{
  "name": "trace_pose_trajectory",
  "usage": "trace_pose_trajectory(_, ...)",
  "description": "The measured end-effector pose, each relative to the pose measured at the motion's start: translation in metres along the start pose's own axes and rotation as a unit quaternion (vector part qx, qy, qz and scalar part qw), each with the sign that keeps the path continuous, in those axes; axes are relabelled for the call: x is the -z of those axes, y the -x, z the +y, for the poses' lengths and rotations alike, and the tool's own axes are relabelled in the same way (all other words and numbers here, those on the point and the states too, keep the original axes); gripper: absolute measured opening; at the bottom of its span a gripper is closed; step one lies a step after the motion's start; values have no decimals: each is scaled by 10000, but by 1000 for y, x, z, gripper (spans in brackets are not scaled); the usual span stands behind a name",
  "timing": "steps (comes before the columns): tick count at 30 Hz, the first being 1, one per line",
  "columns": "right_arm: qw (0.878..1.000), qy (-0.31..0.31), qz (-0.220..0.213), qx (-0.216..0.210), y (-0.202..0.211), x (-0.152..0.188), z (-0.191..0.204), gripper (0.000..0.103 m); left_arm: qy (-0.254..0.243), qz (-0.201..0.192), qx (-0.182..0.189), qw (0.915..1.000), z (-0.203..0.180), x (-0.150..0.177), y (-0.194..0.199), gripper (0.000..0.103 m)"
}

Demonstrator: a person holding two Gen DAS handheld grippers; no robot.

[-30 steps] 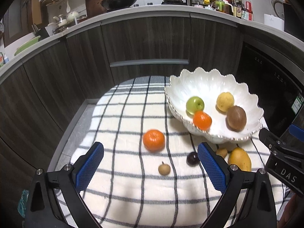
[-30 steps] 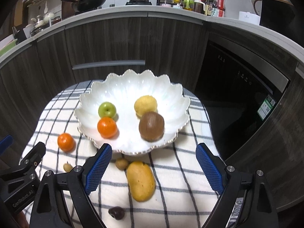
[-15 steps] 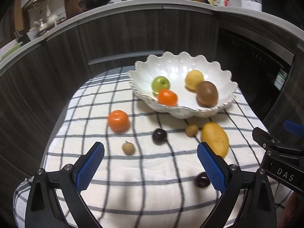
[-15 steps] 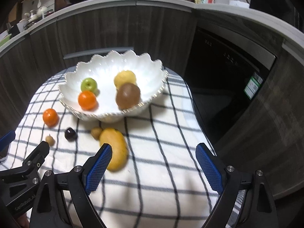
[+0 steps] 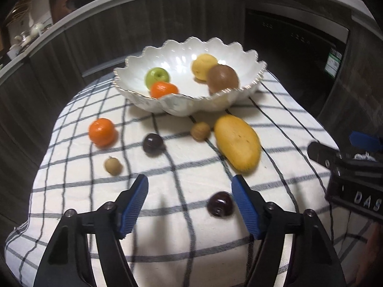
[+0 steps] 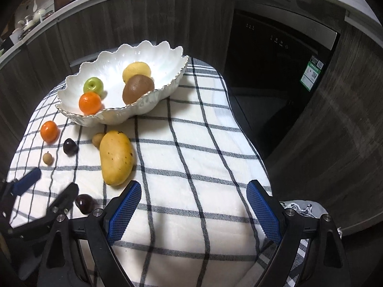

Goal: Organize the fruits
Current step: 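Lower the left tool onto the dark plum and close it, then lift the plum with the left tool while the right tool grasps the yellow mango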

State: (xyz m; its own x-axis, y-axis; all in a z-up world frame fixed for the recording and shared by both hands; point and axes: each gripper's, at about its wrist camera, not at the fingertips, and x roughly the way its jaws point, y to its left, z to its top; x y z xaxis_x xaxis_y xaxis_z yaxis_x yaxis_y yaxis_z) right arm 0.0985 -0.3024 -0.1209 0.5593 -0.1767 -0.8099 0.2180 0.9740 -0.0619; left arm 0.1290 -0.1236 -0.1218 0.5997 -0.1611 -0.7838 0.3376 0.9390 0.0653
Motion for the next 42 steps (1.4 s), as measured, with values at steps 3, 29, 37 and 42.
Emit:
trace_pose_trajectory(3, 10000, -59, 26, -28, -4, 0, -4, 90, -247, -25, 82, 9997, -12, 4, -3, 62)
trace_pose_trajectory(29, 9997, -125, 207, -75, -14, 1, -8, 90, -328, 200, 389, 9985, -21, 11, -17, 28)
trace_pose_trajectory(37, 9998, -57, 134, -140, -8, -4, -2, 90, -228, -21, 155, 9996, -6, 3, -5, 28)
trace_pose_trajectory(42, 9994, 205, 90, -251, -4, -13, 19, 90, -72, -200, -59, 9998, 18, -1, 3, 28)
